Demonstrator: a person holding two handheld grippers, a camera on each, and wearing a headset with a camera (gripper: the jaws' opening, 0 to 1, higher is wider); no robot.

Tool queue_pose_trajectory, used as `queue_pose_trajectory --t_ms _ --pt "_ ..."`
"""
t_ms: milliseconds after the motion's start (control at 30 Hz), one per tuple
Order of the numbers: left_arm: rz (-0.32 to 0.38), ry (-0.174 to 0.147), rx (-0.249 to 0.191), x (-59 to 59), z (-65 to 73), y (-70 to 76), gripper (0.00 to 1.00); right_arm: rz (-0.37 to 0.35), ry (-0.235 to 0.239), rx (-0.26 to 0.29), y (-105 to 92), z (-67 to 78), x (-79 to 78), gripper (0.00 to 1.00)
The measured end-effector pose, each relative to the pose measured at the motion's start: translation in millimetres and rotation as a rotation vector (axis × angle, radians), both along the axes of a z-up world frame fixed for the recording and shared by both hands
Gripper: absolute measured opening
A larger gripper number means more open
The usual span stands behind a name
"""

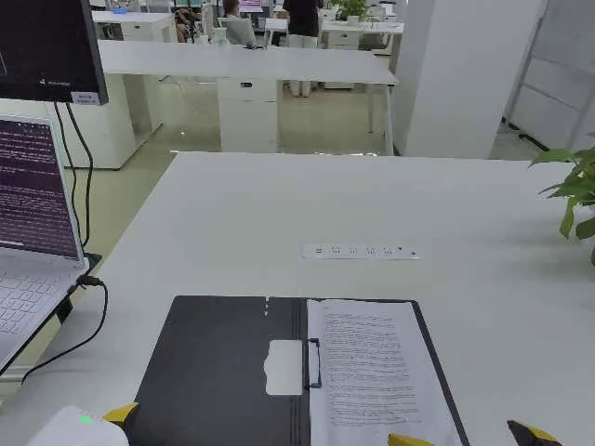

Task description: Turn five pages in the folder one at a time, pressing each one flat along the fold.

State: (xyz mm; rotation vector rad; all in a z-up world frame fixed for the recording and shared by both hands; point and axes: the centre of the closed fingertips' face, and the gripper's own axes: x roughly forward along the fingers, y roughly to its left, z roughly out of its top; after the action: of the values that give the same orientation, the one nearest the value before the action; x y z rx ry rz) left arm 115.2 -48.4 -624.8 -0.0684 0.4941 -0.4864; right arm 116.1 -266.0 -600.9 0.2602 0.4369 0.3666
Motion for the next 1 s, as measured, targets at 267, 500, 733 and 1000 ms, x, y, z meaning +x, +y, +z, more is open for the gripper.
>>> queue_pose_trajectory --t_ms 267,500,733,1000 --pt "0.02 0.005 0.0 -4.2 -0.8 2.9 0.95 0.007 0.015 0.004 2.1 -7.1 0.3 1.0" --pt "0.035 0.01 0.001 -6.5 -1.6 7.0 0.95 0.013 0.023 0.012 4.6 -10.9 0.1 1.0" --pt "0.045 0.001 0.0 -6.7 0.9 8.4 0.95 0.026 0.025 0.012 8.1 -11.1 0.4 1.0" --pt "0.061 -0.01 -0.008 -6.5 4.5 6.5 0.95 0.046 0.024 0.007 10.8 -10.8 1.4 1.0"
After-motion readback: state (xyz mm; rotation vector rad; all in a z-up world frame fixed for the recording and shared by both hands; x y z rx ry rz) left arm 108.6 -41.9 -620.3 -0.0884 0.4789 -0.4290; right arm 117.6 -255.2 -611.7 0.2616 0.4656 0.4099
